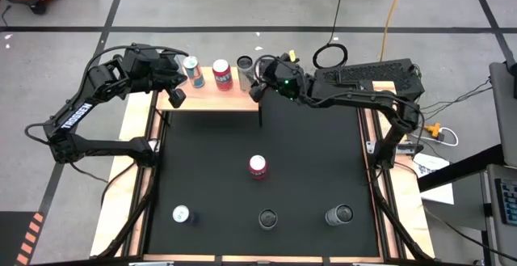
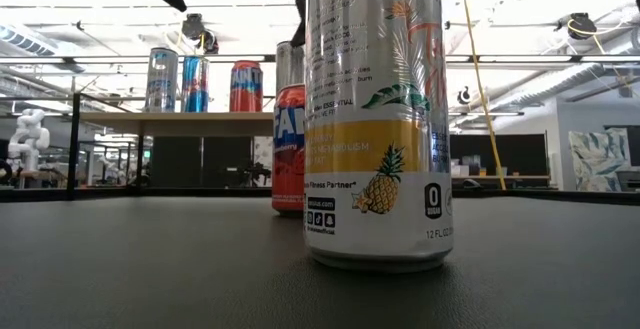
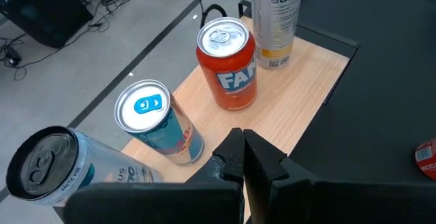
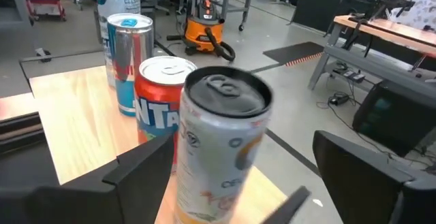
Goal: Place canned beverage on shelf
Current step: Put the top white-yellow soda can on the shelf
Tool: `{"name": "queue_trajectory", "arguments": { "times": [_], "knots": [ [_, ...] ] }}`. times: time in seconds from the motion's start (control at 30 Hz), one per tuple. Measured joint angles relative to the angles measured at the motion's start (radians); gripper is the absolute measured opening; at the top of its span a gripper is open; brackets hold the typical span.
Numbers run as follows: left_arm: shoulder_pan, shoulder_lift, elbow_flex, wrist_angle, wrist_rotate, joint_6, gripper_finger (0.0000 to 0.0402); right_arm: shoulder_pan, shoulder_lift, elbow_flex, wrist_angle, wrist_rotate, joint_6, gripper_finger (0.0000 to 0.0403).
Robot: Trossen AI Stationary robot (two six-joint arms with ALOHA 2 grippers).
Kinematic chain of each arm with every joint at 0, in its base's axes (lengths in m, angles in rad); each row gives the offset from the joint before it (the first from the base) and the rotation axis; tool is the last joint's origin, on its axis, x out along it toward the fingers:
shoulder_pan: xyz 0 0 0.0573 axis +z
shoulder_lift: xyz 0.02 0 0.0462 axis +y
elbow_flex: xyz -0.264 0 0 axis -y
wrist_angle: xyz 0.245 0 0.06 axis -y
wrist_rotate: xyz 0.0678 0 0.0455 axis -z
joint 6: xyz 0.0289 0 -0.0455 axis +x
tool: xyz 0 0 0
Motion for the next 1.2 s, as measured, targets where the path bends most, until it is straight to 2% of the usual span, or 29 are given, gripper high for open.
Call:
{"name": "queue_trajectory", "arguments": {
  "times": [0.33, 0.47, 0.57, 0.67, 0.77, 0.87, 1.07, 1.2],
  "knots": [
    [0.000, 0.000, 0.000, -0.002, 0.000, -0.001, 0.0001, 0.000, -0.137, 0.000, -0.042, -0.002, -0.066, 0.0329],
    [0.000, 0.000, 0.000, -0.002, 0.000, -0.001, 0.0001, 0.000, -0.145, 0.000, -0.020, -0.002, -0.126, 0.0327],
    [0.000, 0.000, 0.000, -0.002, 0.000, -0.001, 0.0001, -0.010, -0.137, 0.000, -0.024, -0.003, -0.148, 0.0309],
    [0.000, 0.000, 0.000, -0.001, 0.000, -0.003, 0.0001, -0.030, -0.124, 0.000, -0.029, -0.009, -0.151, 0.0273],
    [0.000, 0.000, 0.000, -0.001, 0.000, -0.003, 0.0001, -0.050, -0.113, 0.000, -0.017, -0.095, -0.141, 0.0221],
    [0.000, 0.000, 0.000, -0.001, 0.000, -0.002, 0.0001, -0.068, -0.111, 0.000, -0.021, -0.183, -0.119, 0.0155],
    [0.000, 0.000, 0.000, -0.001, 0.000, 0.000, 0.0001, -0.086, -0.111, 0.000, -0.019, -0.268, -0.102, 0.0020],
    [0.000, 0.000, 0.000, -0.001, 0.000, 0.000, 0.0001, -0.091, -0.110, 0.000, -0.019, -0.291, -0.089, 0.0013]
  ]
}}
